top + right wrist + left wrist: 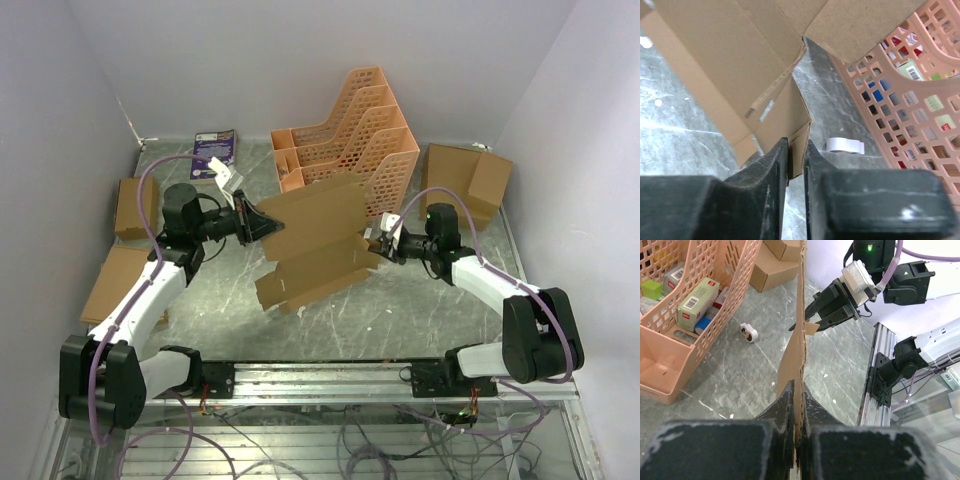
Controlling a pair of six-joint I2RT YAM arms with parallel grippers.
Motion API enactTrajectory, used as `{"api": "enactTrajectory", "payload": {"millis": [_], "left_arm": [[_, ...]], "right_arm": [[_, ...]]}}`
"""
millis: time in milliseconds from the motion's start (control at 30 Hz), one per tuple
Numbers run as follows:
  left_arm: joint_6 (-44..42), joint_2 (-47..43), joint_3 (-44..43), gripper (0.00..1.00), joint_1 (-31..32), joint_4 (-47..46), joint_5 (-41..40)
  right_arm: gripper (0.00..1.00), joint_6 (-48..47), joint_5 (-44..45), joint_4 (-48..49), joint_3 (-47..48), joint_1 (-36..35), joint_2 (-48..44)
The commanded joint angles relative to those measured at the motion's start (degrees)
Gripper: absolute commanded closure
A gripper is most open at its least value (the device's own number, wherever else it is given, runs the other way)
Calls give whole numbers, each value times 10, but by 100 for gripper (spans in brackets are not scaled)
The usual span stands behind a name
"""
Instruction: Fold the paper box
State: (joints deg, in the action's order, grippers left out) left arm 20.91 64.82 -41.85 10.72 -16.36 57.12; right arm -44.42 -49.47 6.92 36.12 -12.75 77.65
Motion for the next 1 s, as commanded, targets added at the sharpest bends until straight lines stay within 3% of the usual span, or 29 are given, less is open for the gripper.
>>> {"api": "enactTrajectory", "payload": {"millis": [0,133,367,600,967], "left_arm": [[-37,-8,-19,93,4,28,3],[-53,-16,-21,93,12,56,0],[-143,-26,-39,93,31,175,-44],[-195,1,-56,93,50,244,-109],[-190,20,-69,93,51,266,-144]], "right_arm": [[91,-14,11,-18,11,-2,0],[100,9,-4,3,-2,-3,-17],[100,127,27,85,-7,-12,-35],[100,211,91,110,13,-38,11],[100,211,120,108,23,-51,21]]}}
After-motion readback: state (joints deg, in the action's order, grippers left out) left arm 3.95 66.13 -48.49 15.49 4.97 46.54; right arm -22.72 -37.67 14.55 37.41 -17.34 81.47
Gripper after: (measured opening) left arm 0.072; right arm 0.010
